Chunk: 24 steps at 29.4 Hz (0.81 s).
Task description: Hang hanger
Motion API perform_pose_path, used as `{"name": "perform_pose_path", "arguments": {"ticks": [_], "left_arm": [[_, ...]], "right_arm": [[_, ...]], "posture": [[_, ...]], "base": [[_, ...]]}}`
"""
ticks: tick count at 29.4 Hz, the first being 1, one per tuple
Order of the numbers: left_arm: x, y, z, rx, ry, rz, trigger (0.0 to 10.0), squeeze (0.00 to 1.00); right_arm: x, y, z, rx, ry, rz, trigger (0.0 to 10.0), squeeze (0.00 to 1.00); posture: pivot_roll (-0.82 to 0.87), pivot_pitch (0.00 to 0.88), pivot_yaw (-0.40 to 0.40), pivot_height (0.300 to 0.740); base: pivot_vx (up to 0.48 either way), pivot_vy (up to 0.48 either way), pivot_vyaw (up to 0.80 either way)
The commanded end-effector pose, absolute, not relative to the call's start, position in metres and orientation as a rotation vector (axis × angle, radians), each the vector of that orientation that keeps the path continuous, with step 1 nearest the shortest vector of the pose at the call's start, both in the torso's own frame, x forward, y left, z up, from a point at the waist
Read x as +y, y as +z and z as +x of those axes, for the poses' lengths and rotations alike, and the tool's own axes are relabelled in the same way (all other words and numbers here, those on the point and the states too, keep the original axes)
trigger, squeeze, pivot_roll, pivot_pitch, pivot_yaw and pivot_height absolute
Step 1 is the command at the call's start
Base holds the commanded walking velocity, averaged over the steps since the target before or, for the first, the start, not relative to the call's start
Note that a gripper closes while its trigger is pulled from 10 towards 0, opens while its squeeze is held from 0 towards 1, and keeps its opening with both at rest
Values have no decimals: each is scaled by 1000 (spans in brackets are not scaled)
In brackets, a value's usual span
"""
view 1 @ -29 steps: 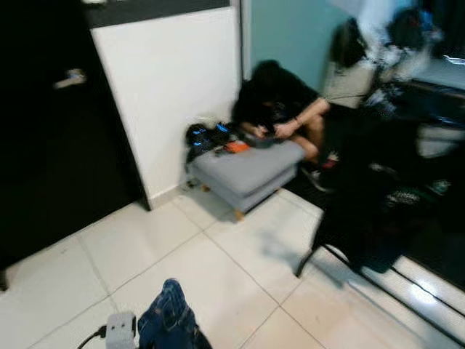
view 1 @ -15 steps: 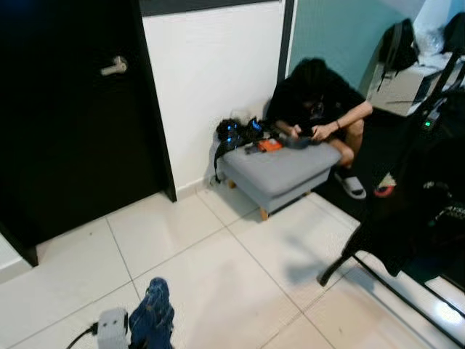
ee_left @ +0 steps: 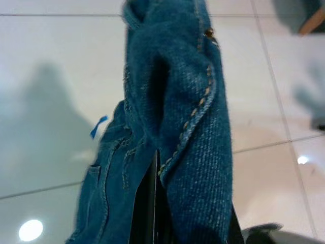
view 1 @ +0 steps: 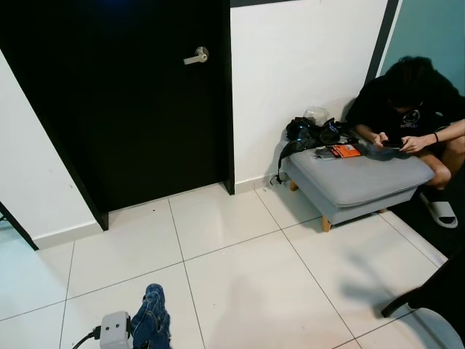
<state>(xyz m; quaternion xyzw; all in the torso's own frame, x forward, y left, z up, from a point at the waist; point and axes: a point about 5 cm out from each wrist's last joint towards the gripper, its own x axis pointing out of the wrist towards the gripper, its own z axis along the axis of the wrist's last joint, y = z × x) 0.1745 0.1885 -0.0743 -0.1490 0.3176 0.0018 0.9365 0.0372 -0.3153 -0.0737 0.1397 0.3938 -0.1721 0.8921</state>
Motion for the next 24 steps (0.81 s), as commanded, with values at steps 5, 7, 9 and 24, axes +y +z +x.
{"name": "perform_pose_path", "arguments": {"ticks": [5,7,9,24], "left_arm": [[195,-73,174,643,11,-289,10000,0],[196,-73,174,643,11,-289,10000,0],[196,-73,174,644,10,-289,10000,0],[195,-73,175,649,3,-289,10000,0]], "right_arm": [[-295,-80,53,784,-304,307,10000,0],[-287,-82,55,780,-293,308,10000,0],[-265,-89,58,773,-264,315,10000,0],[-268,-87,57,763,-265,313,10000,0]], "posture": [[-68,0,31,740],[-68,0,31,740],[-68,0,31,740],[-69,0,31,740]], "base": [[0,0,742],[0,0,744],[0,0,744],[0,0,744]]}}
